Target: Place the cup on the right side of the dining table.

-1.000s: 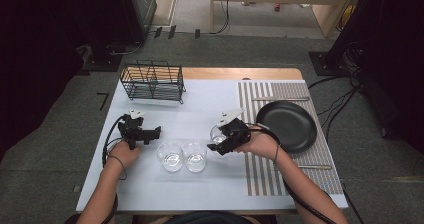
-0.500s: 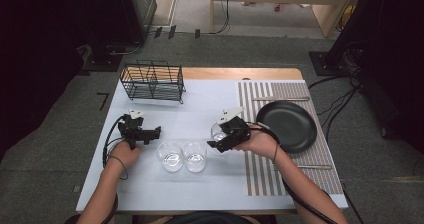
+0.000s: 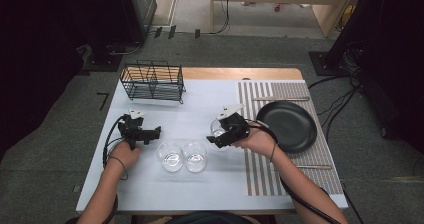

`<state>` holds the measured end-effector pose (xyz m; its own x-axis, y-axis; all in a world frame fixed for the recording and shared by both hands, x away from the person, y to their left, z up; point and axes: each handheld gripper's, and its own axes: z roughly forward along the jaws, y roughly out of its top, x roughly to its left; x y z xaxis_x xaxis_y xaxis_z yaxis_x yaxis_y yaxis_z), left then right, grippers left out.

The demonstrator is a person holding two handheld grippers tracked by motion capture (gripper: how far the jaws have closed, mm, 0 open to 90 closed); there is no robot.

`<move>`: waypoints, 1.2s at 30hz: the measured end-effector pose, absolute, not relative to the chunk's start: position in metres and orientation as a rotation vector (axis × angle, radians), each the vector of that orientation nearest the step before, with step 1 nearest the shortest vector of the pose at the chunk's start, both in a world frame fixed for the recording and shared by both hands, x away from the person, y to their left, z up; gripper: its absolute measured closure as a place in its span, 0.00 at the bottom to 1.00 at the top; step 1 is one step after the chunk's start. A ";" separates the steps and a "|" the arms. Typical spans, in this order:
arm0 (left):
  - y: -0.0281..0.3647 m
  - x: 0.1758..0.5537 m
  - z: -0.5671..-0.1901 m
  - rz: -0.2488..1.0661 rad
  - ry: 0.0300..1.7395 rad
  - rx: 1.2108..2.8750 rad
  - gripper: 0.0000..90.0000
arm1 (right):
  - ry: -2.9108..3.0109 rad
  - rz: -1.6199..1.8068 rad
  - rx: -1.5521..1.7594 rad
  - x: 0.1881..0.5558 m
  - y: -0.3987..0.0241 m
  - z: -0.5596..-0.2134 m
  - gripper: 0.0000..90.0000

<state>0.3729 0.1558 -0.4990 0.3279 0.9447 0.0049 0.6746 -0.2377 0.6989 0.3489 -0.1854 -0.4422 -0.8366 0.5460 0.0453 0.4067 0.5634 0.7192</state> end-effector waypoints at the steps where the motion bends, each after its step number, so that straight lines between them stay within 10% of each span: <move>1: 0.156 0.373 -0.499 0.584 1.419 1.998 0.00 | 2.607 1.130 0.810 0.349 -0.185 -0.442 0.21; 36: 0.156 0.373 -0.499 0.584 1.419 1.998 0.00 | 2.511 1.107 0.905 0.362 -0.185 -0.445 0.21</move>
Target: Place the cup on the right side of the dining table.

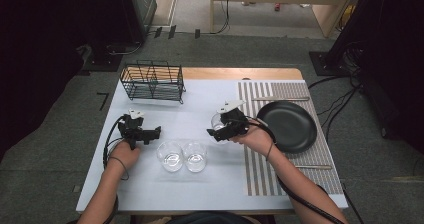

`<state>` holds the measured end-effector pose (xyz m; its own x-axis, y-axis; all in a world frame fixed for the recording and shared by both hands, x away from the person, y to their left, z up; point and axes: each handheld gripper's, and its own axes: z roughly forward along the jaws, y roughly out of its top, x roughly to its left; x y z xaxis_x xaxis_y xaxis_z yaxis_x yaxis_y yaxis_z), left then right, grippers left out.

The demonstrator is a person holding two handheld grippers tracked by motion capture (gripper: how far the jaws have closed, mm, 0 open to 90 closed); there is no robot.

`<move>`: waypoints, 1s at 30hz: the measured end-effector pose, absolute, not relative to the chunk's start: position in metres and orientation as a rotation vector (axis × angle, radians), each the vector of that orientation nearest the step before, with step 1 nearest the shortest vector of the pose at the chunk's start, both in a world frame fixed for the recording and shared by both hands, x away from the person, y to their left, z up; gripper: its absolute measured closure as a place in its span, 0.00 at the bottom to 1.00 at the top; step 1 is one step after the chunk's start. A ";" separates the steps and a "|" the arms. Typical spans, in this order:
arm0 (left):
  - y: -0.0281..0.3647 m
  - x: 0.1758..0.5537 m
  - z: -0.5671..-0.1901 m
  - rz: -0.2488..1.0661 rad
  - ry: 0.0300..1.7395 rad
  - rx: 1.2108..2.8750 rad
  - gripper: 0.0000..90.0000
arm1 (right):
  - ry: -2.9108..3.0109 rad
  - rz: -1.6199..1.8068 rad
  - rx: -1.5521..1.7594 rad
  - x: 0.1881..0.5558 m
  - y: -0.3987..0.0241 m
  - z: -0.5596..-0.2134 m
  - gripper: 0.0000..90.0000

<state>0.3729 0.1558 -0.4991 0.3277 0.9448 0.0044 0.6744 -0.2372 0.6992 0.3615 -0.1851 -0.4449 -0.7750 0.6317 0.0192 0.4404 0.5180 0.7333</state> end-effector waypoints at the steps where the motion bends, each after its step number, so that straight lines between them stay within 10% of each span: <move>1: 0.156 0.373 -0.499 0.584 1.418 1.997 0.00 | 2.510 1.105 0.904 0.362 -0.185 -0.445 0.21; 30: 0.156 0.373 -0.499 0.586 1.418 1.996 0.00 | 2.440 1.100 0.962 0.373 -0.186 -0.445 0.21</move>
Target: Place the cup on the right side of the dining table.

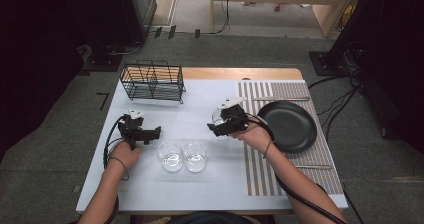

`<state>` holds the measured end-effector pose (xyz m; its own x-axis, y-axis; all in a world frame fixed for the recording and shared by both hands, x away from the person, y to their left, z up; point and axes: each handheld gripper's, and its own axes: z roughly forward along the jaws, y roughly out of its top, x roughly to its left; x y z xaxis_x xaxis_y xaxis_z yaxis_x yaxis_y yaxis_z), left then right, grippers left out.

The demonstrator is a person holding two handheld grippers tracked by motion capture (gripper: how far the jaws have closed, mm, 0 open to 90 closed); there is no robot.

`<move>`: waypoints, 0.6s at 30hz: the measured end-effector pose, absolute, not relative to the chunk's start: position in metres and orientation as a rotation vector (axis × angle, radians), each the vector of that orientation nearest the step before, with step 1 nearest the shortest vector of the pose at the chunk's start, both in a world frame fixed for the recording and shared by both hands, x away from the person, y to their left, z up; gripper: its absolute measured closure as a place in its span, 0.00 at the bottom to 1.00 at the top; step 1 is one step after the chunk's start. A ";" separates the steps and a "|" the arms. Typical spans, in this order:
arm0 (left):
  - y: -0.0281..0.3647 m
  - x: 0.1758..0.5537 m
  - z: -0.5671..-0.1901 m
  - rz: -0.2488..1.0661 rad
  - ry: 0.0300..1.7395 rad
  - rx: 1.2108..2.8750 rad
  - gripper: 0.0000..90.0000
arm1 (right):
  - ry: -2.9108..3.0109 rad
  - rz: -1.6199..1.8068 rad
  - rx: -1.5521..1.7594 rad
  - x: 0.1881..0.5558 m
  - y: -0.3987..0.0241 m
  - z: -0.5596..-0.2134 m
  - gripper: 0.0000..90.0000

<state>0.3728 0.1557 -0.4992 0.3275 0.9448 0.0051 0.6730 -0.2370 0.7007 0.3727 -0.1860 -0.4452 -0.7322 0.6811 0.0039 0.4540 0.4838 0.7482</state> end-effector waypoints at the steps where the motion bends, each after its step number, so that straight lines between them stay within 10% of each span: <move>1: 0.156 0.373 -0.499 0.586 1.418 1.996 0.00 | 2.435 1.101 0.964 0.373 -0.186 -0.445 0.21; 18: 0.156 0.373 -0.499 0.586 1.418 1.994 0.00 | 2.387 1.105 1.016 0.381 -0.191 -0.446 0.21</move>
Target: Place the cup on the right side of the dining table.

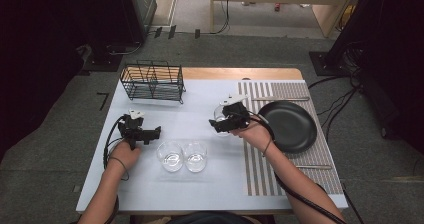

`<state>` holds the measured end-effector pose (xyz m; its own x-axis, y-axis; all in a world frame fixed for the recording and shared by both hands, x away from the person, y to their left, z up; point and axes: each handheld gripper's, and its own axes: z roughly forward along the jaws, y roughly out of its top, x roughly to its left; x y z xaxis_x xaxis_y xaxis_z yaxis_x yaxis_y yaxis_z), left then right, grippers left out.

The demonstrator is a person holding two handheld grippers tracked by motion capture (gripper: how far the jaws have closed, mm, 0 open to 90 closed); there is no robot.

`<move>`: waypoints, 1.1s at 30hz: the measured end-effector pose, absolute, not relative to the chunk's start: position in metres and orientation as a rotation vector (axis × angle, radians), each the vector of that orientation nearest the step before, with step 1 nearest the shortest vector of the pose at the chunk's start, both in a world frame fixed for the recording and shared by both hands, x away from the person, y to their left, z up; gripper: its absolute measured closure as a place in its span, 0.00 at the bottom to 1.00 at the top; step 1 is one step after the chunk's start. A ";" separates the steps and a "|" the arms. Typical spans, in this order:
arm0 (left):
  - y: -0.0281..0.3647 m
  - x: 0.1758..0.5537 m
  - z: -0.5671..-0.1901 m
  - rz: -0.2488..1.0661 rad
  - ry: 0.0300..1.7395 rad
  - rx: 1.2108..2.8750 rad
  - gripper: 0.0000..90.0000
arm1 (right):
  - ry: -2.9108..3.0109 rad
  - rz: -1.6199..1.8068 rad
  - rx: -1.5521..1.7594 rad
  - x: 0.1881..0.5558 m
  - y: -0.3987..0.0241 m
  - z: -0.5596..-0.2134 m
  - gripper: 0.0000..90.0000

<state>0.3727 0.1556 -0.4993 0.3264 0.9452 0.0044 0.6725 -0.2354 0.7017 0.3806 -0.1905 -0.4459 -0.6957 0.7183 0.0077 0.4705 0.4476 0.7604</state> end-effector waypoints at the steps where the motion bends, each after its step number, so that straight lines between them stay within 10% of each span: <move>1: 0.156 0.373 -0.499 0.586 1.418 1.994 0.00 | 2.384 1.105 1.017 0.381 -0.191 -0.446 0.21; 33: 0.156 0.373 -0.499 0.587 1.418 1.994 0.00 | 2.314 1.109 1.089 0.392 -0.198 -0.448 0.21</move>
